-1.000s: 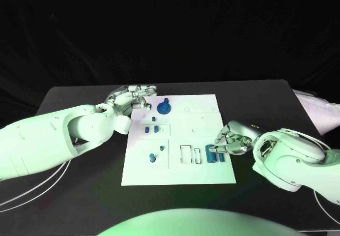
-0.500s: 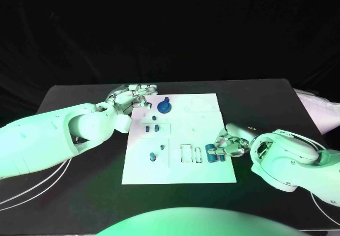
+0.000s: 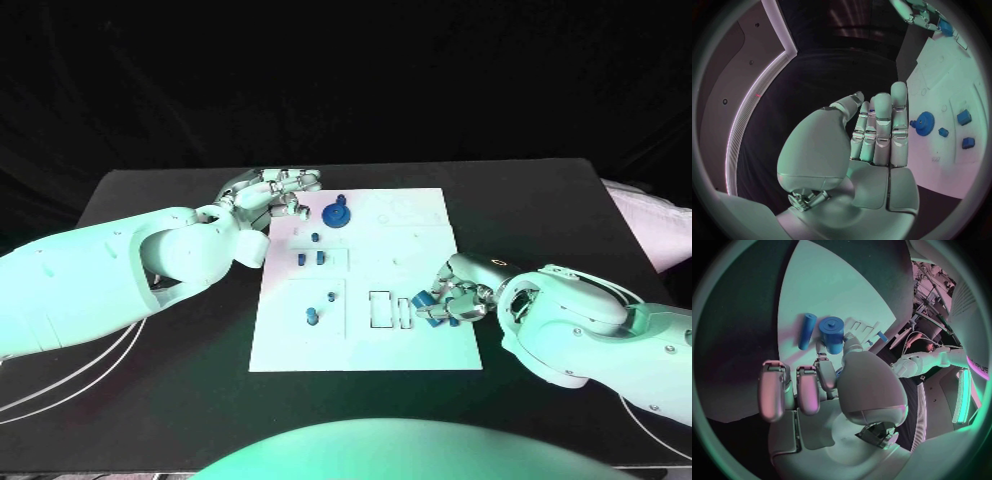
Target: Assemble the parts on the task board
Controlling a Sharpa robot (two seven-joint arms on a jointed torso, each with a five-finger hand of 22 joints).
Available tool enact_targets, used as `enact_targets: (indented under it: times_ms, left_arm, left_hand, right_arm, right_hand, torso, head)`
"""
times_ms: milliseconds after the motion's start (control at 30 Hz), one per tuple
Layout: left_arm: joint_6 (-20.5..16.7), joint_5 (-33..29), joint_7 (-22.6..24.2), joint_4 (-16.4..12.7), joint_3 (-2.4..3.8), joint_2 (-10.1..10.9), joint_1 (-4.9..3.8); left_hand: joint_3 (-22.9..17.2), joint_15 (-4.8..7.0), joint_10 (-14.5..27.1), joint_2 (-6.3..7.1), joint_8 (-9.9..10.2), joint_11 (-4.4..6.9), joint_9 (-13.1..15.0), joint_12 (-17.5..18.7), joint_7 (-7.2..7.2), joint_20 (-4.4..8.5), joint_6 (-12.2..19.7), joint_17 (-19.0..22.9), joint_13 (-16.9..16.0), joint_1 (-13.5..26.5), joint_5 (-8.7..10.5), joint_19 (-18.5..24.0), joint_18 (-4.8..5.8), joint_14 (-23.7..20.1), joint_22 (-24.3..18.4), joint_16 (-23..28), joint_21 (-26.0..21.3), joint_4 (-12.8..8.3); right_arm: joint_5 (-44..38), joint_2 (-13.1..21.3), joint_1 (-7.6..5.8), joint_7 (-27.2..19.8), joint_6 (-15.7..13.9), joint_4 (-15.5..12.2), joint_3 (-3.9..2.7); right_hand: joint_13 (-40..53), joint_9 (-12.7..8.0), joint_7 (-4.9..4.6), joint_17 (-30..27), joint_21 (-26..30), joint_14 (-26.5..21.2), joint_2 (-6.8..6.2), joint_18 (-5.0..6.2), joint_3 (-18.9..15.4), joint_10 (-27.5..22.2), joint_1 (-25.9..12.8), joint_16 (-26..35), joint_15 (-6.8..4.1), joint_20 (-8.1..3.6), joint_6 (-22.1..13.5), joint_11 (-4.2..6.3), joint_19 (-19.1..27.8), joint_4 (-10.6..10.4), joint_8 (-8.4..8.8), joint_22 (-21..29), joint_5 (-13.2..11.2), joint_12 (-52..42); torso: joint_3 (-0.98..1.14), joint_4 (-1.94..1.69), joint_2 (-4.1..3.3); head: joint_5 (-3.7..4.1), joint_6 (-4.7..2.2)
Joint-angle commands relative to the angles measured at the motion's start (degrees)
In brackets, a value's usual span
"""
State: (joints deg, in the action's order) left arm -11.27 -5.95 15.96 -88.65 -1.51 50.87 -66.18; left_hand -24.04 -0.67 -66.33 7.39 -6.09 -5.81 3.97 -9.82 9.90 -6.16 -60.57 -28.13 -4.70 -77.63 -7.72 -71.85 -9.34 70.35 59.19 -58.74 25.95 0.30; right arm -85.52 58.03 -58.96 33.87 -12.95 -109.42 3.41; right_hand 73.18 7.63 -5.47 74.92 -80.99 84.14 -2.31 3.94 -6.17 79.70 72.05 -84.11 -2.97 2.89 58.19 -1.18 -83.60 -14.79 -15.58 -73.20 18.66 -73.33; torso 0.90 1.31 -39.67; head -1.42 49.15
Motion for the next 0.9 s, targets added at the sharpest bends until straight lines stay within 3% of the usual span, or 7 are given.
enact_targets:
  times_ms: [33, 233, 333, 633, 767, 900]
  left_arm:
    - [1.26, 0.17, 0.04, -0.14, 0.03, 0.02, -0.01]
    - [1.43, 0.19, -0.09, -0.2, 0.03, 0.08, -0.01]
    - [1.48, 0.21, -0.11, -0.19, 0.03, 0.08, -0.01]
    - [1.61, 0.23, -0.15, -0.05, 0.03, -0.01, 0.0]
    - [1.68, 0.24, -0.18, -0.04, 0.03, -0.06, 0.0]
    - [1.79, 0.24, -0.24, -0.05, 0.03, -0.08, 0.0]
  left_hand:
    - [0.32, -0.11, 0.36, -0.44, -0.25, 0.14, -0.07, -0.27, 0.09, -0.24, 0.47, 0.06, 0.06, -0.21, 0.05, 0.25, -1.03, -0.43, -0.06, 0.24, -0.2, -0.09]
    - [0.47, -0.13, 0.43, -0.44, -0.29, 0.12, -0.06, -0.36, 0.11, -0.27, 0.51, 0.18, 0.06, -0.17, 0.1, 0.23, -1.03, -0.48, -0.13, 0.25, -0.28, -0.11]
    - [0.47, -0.13, 0.43, -0.44, -0.29, 0.12, -0.06, -0.36, 0.11, -0.27, 0.51, 0.18, 0.06, -0.17, 0.1, 0.23, -1.03, -0.48, -0.13, 0.25, -0.28, -0.11]
    - [0.47, -0.13, 0.43, -0.44, -0.29, 0.12, -0.06, -0.36, 0.11, -0.27, 0.51, 0.18, 0.06, -0.17, 0.1, 0.23, -1.03, -0.48, -0.13, 0.25, -0.28, -0.11]
    - [0.47, -0.13, 0.43, -0.44, -0.29, 0.12, -0.06, -0.36, 0.11, -0.27, 0.51, 0.18, 0.06, -0.17, 0.1, 0.23, -1.03, -0.48, -0.13, 0.25, -0.28, -0.11]
    - [0.47, -0.13, 0.43, -0.44, -0.29, 0.12, -0.06, -0.36, 0.11, -0.27, 0.51, 0.18, 0.06, -0.17, 0.1, 0.23, -1.03, -0.48, -0.13, 0.25, -0.28, -0.11]
  right_arm:
    - [-1.06, -0.26, 0.48, 0.56, 1.9, 0.5, 0.26]
    - [-0.89, -0.45, 0.6, 0.63, -0.22, 0.71, 0.26]
    - [-0.68, -0.41, 0.62, 0.47, -3.39, 0.31, 0.26]
    - [2.91, 0.17, 0.4, -0.76, -12.29, -2.44, 0.14]
    - [4.92, -0.22, 0.17, -0.93, -13.42, -3.09, 0.08]
    - [6.56, -1.35, 0.08, -1.33, -12.65, -2.89, 0.06]
  right_hand:
    - [0.16, -0.04, -0.03, 2.64, -0.33, 3.74, 0.24, -0.37, -0.19, 0.35, 0.99, -0.18, -0.29, -0.15, 0.62, 0.31, -0.01, 0.22, -0.37, -0.01, 0.43, -0.23]
    - [0.84, 0.44, 0.35, 2.65, -0.36, 3.74, 1.48, -0.37, -0.28, 0.85, 1.72, -0.18, -0.56, -0.38, 1.75, 0.64, -0.03, 0.18, -0.87, -0.07, 1.93, -0.59]
    - [1.66, 0.84, 0.76, 2.77, -0.47, 3.76, 2.03, -0.41, -0.45, 1.47, 1.99, -0.24, -0.84, -0.62, 2.77, 1.0, -0.13, -0.01, -1.2, -0.27, 3.96, -1.21]
    - [2.15, 1.63, 1.39, 3.24, -0.7, 3.85, 3.51, -0.51, -0.96, 2.07, 1.47, -0.45, -1.37, -1.15, 4.04, 1.59, -0.38, -1.38, -1.26, -0.71, 7.11, -1.21]
    - [2.43, 1.85, 1.4, 3.38, -0.72, 3.88, 4.02, -0.52, -1.6, 2.32, 0.07, -0.52, -1.41, -1.23, 4.19, 1.6, -0.42, -1.86, -1.07, -0.75, 7.54, -1.31]
    - [2.58, 1.95, 1.43, 3.46, -0.78, 3.9, 4.25, -0.55, -1.85, 2.42, -0.42, -0.56, -1.43, -1.25, 4.24, 1.63, -0.48, -1.88, -0.98, -0.87, 7.58, -1.37]
  torso:
    - [-0.06, 0.06, -0.01]
    - [-0.02, 0.09, 0.06]
    - [0.0, 0.14, 0.06]
    - [-0.01, 0.02, 0.05]
    - [-0.04, 0.0, 0.02]
    - [-0.04, -0.04, 0.0]
  head:
    - [-0.08, 0.15]
    - [0.0, 0.27]
    - [-0.03, 0.16]
    - [-0.01, -0.1]
    - [-0.08, -0.16]
    - [-0.14, -0.13]
